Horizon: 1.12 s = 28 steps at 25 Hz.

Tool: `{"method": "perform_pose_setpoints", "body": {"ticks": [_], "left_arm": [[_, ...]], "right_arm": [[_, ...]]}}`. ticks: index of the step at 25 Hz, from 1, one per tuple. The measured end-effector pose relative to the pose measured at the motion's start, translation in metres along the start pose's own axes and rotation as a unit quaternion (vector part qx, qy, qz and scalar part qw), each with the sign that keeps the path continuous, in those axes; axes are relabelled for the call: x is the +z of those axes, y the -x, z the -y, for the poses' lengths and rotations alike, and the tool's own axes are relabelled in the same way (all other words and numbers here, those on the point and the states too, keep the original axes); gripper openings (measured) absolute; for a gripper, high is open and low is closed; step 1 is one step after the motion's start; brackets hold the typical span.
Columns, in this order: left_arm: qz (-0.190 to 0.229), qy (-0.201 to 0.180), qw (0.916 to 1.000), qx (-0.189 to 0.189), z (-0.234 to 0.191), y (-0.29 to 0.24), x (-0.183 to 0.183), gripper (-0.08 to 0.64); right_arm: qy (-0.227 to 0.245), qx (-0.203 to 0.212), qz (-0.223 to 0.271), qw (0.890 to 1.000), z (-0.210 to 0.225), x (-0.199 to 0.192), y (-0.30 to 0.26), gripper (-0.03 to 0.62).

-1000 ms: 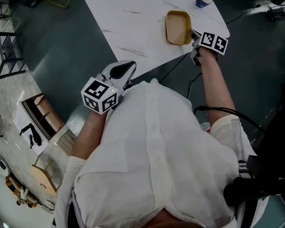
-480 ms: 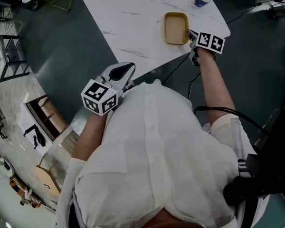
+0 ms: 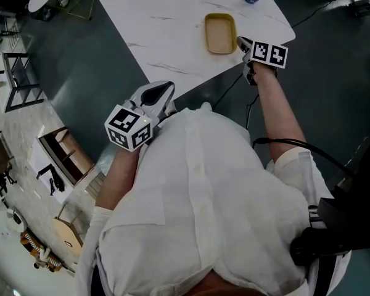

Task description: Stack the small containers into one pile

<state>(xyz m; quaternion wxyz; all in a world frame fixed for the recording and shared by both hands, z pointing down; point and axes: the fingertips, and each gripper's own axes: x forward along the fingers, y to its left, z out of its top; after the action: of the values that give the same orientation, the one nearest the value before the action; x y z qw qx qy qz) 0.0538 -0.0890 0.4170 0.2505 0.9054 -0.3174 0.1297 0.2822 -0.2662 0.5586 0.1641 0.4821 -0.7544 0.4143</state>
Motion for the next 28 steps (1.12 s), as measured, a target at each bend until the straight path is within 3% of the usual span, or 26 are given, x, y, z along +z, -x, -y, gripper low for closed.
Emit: {"method": "perform_pose_setpoints", "body": {"ticks": [6, 14, 21, 28], "left_arm": [[-0.003, -0.003, 1.0000, 0.005, 0.016, -0.007, -0.003, 0.008], [-0.013, 0.002, 0.9997, 0.020, 0.046, -0.023, -0.011, 0.008], [-0.040, -0.023, 0.9987, -0.019, 0.073, -0.032, -0.018, 0.008], [-0.027, -0.046, 0.9965, -0.064, 0.085, -0.012, -0.011, 0.008]], "right_arm": [[0.009, 0.024, 0.010, 1.000, -0.003, -0.007, 0.017, 0.018], [0.073, 0.076, 0.020, 0.994, -0.021, -0.031, 0.052, 0.018], [0.127, 0.105, 0.027, 0.986, -0.053, -0.072, 0.089, 0.017], [0.216, 0.108, 0.027, 0.970, -0.112, -0.117, 0.121, 0.017]]}}
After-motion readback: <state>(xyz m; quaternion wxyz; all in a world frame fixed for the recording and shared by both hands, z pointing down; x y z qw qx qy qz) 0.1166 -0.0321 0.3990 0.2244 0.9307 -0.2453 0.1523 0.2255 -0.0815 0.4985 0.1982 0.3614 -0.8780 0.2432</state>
